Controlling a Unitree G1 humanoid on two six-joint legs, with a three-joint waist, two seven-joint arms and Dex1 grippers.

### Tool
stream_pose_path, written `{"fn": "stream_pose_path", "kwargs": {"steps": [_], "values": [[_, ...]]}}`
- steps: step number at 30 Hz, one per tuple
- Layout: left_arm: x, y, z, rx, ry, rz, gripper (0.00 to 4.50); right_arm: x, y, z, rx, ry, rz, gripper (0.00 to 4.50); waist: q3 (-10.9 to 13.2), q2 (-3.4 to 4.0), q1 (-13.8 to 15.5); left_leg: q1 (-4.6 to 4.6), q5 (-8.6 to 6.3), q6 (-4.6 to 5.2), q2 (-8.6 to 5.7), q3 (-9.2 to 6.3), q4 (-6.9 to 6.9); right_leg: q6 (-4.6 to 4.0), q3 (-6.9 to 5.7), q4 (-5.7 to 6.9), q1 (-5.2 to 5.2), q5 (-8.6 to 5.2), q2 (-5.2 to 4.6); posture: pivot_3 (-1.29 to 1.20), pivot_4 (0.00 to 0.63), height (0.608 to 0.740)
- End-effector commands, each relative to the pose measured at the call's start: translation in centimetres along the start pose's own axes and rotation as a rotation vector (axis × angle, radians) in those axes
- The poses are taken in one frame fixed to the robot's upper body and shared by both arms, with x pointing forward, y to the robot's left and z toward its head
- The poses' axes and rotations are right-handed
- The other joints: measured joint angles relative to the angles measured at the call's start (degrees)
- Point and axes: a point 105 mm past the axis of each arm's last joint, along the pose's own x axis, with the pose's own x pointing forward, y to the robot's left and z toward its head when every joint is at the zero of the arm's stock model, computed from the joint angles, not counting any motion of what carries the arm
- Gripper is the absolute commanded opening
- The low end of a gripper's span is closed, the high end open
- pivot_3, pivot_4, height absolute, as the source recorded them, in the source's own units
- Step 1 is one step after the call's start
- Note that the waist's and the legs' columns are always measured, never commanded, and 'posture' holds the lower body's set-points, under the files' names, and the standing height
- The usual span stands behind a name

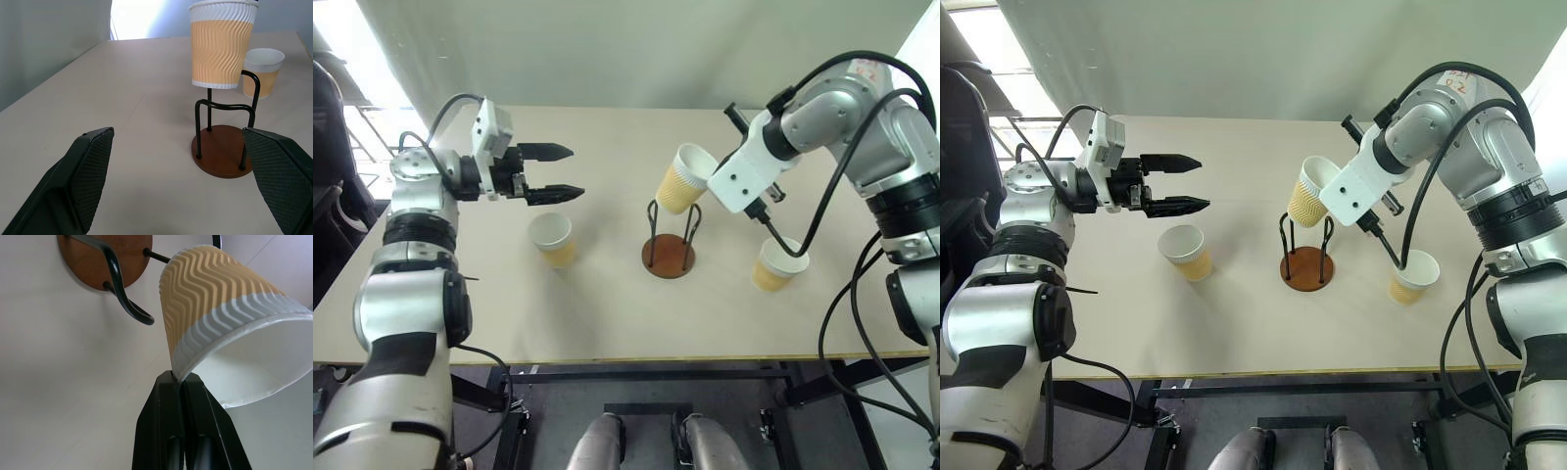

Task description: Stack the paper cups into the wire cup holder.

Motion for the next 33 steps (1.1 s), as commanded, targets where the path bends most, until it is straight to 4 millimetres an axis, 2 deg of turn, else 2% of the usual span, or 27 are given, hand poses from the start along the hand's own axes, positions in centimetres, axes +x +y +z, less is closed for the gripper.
{"fn": "stream_pose_path", "kwargs": {"steps": [1,13,21,33], "values": [[-0.6,0.2,0.8,0.034,-0.013,0.006,4.50,-1.1,-0.7,0.3,-0.021,-0.002,-0.038,0.02,0.00,0.00,-0.04,0.01,0.00,0.01,-0.01,0.03,0.00,0.00,0.00,0.00,0.00,0.00,0.02,0.00,0.150,0.740],[-0.9,0.3,1.0,0.036,-0.009,0.013,4.50,-1.3,-0.6,0.6,-0.062,0.003,-0.015,0.02,0.00,-0.01,-0.08,0.02,0.03,0.04,0.02,0.03,0.02,-0.01,0.03,0.02,0.00,-0.01,0.01,0.00,0.150,0.740],[-0.9,0.4,1.0,0.038,-0.008,0.014,4.50,-1.3,-0.5,1.6,-0.095,-0.011,0.017,0.02,-0.01,-0.01,-0.06,0.04,0.03,0.05,-0.01,0.08,0.02,-0.02,0.03,0.03,0.01,-0.01,0.04,0.00,0.150,0.740],[-1.0,0.4,1.0,0.038,-0.007,0.018,4.50,-0.7,-0.3,0.6,-0.115,0.031,0.011,0.02,0.00,0.00,-0.13,0.04,0.08,0.11,0.00,0.08,0.06,-0.01,0.06,0.05,0.02,-0.01,0.00,0.00,0.150,0.740]]}}
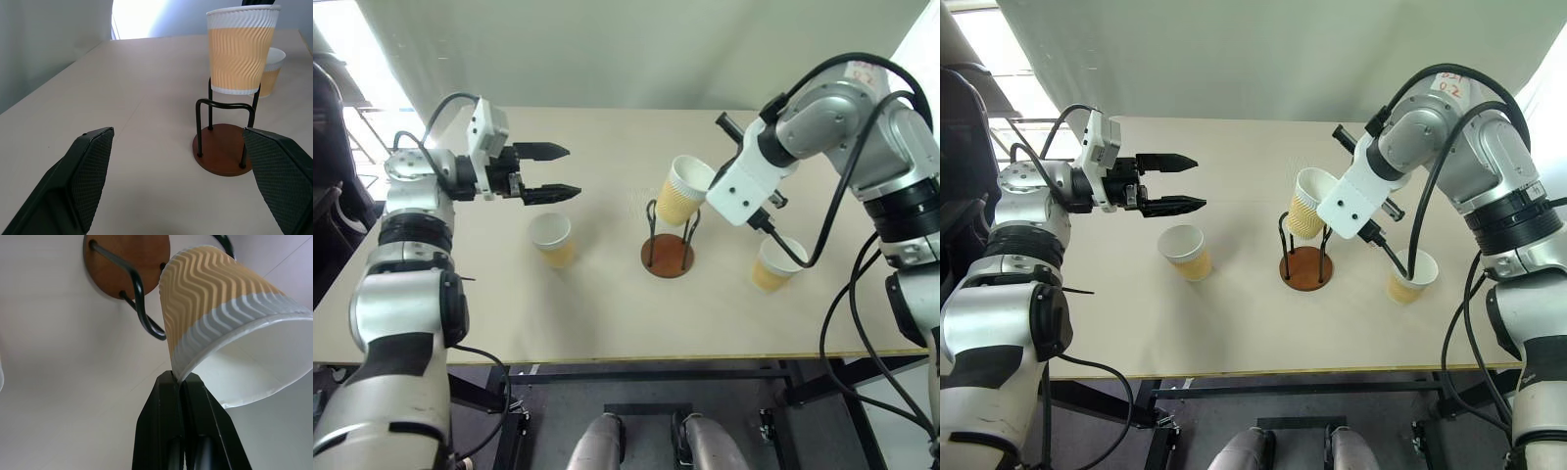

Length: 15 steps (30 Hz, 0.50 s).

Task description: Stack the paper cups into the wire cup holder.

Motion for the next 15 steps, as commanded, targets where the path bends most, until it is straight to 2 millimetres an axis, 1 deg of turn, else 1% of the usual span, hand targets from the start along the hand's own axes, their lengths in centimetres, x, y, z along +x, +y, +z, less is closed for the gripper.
{"fn": "stream_pose_path", "kwargs": {"steps": [1,5,12,13,14,15], "values": [[-0.61,0.27,1.00,0.036,-0.013,0.007,4.50,-0.69,-0.72,-0.50,-0.037,0.040,-0.042,0.02,0.01,0.01,-0.04,0.00,0.00,0.01,-0.01,0.04,0.00,0.00,0.00,0.00,0.00,0.00,0.02,0.00,0.150,0.740],[-0.71,0.27,0.99,0.037,-0.012,0.009,4.50,-0.62,-0.95,-0.71,-0.056,0.050,-0.057,0.02,0.00,0.00,-0.02,0.01,0.01,0.01,0.00,0.04,0.00,0.01,0.01,0.01,0.00,0.01,0.01,0.00,0.150,0.740],[-0.75,0.28,0.96,0.038,-0.012,0.011,4.50,-0.47,-0.91,-0.32,-0.060,0.026,-0.053,0.02,0.00,0.00,-0.05,0.00,0.01,0.02,0.02,0.00,-0.02,0.02,0.01,0.00,0.00,0.01,-0.01,0.00,0.150,0.740],[-0.74,0.28,0.95,0.038,-0.012,0.011,4.50,-0.43,-0.85,-0.26,-0.058,0.021,-0.049,0.36,0.00,0.00,-0.01,0.01,0.01,0.02,0.00,0.03,-0.02,0.02,0.01,-0.01,0.00,0.02,0.00,0.00,0.150,0.740],[-0.74,0.28,0.95,0.038,-0.011,0.012,4.50,-0.42,-0.82,-0.21,-0.057,0.018,-0.047,0.49,0.00,0.01,-0.03,0.00,0.01,0.02,0.01,-0.01,-0.01,0.03,0.01,-0.01,0.00,0.02,-0.03,0.00,0.150,0.740],[-0.74,0.28,0.94,0.037,-0.011,0.011,4.50,-0.42,-0.83,-0.16,-0.057,0.015,-0.047,0.78,0.00,0.00,-0.03,0.00,0.01,0.02,0.00,0.02,-0.02,0.03,0.01,-0.01,0.00,0.02,-0.01,0.00,0.150,0.740]]}}
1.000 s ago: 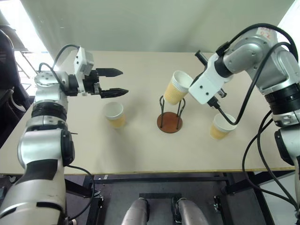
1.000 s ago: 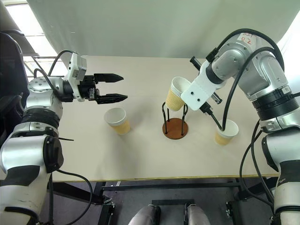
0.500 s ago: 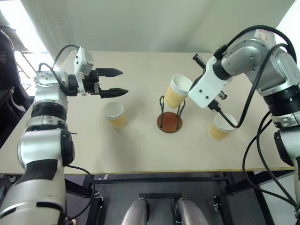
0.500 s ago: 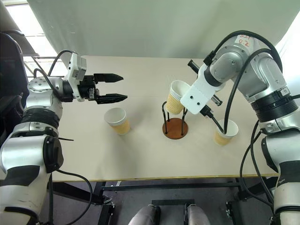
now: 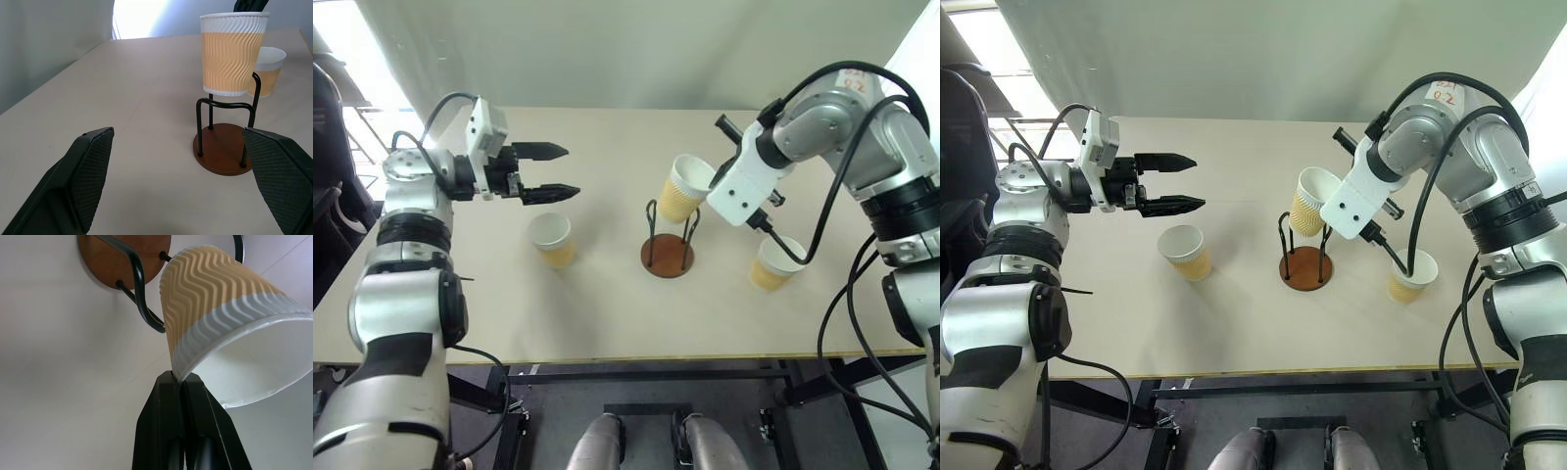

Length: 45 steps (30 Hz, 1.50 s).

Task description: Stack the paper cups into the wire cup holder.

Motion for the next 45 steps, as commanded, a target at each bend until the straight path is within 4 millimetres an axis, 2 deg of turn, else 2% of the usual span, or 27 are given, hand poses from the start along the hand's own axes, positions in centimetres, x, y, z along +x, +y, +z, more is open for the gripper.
{"fn": "stream_pose_path", "kwargs": {"steps": [1,8,12,15,20,22,25,28,34,42,45], "values": [[-0.6,0.2,0.9,0.036,-0.012,0.008,4.50,-1.0,-0.9,0.2,-0.020,0.000,-0.033,1.13,0.00,0.00,0.03,0.00,0.00,0.00,0.00,0.00,0.01,0.00,0.00,0.00,0.00,0.00,0.00,0.00,0.150,0.740],[-0.6,0.4,1.0,0.037,-0.008,0.016,4.50,-1.0,-1.6,0.3,-0.011,-0.006,-0.078,3.49,0.00,0.00,-0.04,0.02,0.00,0.00,0.00,0.00,0.01,-0.01,0.00,0.01,0.00,0.00,0.01,0.00,0.150,0.740],[-0.8,0.9,0.9,0.041,0.011,0.066,4.50,-1.3,-2.4,0.1,0.076,-0.031,-0.137,3.49,0.00,0.00,0.01,0.02,0.00,0.00,-0.02,0.03,0.00,-0.01,-0.02,0.02,-0.01,-0.01,0.04,0.00,0.150,0.740],[-1.3,1.6,0.3,0.004,0.063,0.128,4.50,-2.8,-2.6,-0.6,0.246,-0.086,-0.207,3.49,0.01,0.01,0.00,0.00,0.00,0.00,-0.03,0.05,0.00,-0.01,0.00,0.01,-0.01,-0.01,0.02,0.00,0.150,0.740],[-2.4,1.7,-0.4,0.005,0.160,0.140,4.50,-4.5,-0.9,-1.2,0.519,-0.200,-0.245,3.49,-0.02,-0.03,0.17,-0.03,0.00,-0.01,-0.06,0.06,-0.02,-0.01,-0.01,-0.06,0.01,-0.08,0.00,0.00,0.150,0.740],[-2.7,1.2,-0.3,-0.025,0.169,0.089,4.50,-5.1,-0.3,-0.9,0.613,-0.265,-0.252,3.49,-0.02,-0.03,0.13,-0.03,0.00,-0.01,-0.08,0.06,-0.01,0.01,0.00,-0.06,0.03,-0.11,-0.01,0.00,0.150,0.740],[-3.1,1.7,0.4,-0.037,0.186,0.112,4.50,-5.8,0.6,-0.5,0.726,-0.333,-0.258,3.49,-0.01,-0.03,0.10,-0.03,0.01,-0.02,-0.09,0.09,-0.02,0.01,0.01,-0.03,0.01,-0.12,0.00,0.00,0.150,0.740],[-3.3,1.7,0.7,-0.021,0.208,0.110,4.50,-5.9,0.7,-0.2,0.777,-0.359,-0.266,3.49,0.00,-0.02,-0.02,-0.01,0.03,-0.03,-0.06,0.09,-0.01,0.01,0.02,0.00,0.01,-0.14,0.04,0.00,0.150,0.740],[-3.7,1.8,0.3,0.045,0.329,0.102,4.50,-6.6,-0.5,0.1,0.848,-0.459,-0.354,3.49,-0.01,-0.03,-0.26,0.09,0.07,0.00,-0.01,0.09,0.01,0.02,0.18,0.03,0.05,-0.14,0.13,0.00,0.150,0.740],[-5.1,1.4,-1.1,0.098,0.439,0.076,4.50,-7.0,-1.8,-0.1,0.931,-0.601,-0.460,3.49,-0.01,-0.03,-0.24,0.03,0.05,0.00,-0.02,0.09,0.02,0.05,0.20,0.01,0.00,-0.18,0.25,0.00,0.150,0.740],[-5.4,1.4,-1.0,0.109,0.435,0.082,4.50,-6.6,-1.4,0.0,0.946,-0.601,-0.420,3.49,-0.01,-0.03,-0.17,0.02,0.03,-0.01,-0.04,0.11,-0.02,0.03,0.16,0.04,-0.04,-0.20,0.24,0.00,0.150,0.740]]}}
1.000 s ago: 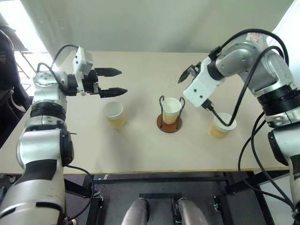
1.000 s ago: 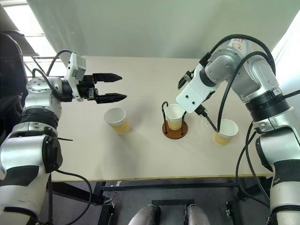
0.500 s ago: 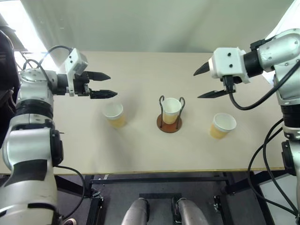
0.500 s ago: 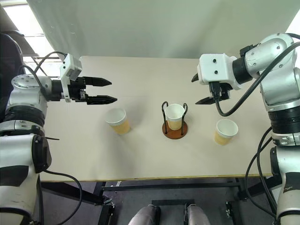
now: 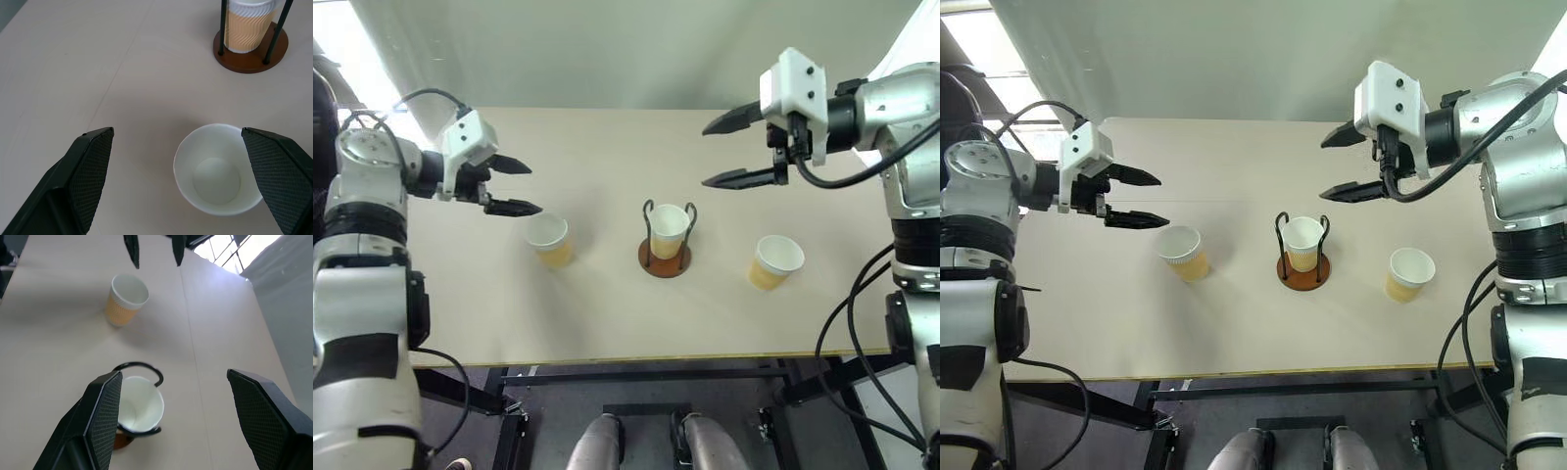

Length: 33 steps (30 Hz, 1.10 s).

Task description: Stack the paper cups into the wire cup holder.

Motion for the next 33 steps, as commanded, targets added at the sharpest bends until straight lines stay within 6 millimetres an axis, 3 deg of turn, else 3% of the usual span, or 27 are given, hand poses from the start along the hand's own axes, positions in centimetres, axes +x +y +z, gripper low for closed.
{"fn": "stream_pose_path", "kwargs": {"steps": [1,18,28,33], "values": [[-1.2,0.4,0.3,0.032,0.000,0.028,4.50,-1.1,-0.5,1.0,-0.023,-0.019,-0.022,3.49,0.00,-0.01,0.27,-0.03,0.00,0.00,0.04,-0.09,0.01,0.01,-0.01,-0.02,0.00,0.00,-0.06,0.00,0.150,0.740],[-2.2,-0.8,-0.9,0.141,0.121,-0.074,4.50,-1.4,0.6,1.3,0.015,-0.058,0.117,3.49,0.00,-0.01,0.18,-0.10,-0.01,0.00,0.06,-0.14,0.08,0.00,0.02,0.01,-0.01,-0.01,-0.11,0.00,0.150,0.740],[-1.9,-0.9,-0.6,0.202,0.167,-0.109,4.50,-1.6,0.4,-1.5,0.127,0.010,0.133,3.49,-0.02,-0.03,0.29,-0.08,-0.01,0.00,-0.04,-0.05,0.04,-0.02,-0.07,0.06,-0.04,-0.03,-0.07,0.00,0.150,0.740],[-1.8,-0.7,0.9,0.303,0.192,-0.128,4.50,-3.0,0.2,-3.5,0.157,0.089,0.114,3.49,-0.02,-0.03,0.47,-0.14,0.00,0.00,0.01,-0.15,0.07,-0.02,-0.06,0.08,-0.06,-0.03,-0.18,0.00,0.150,0.740]]}}
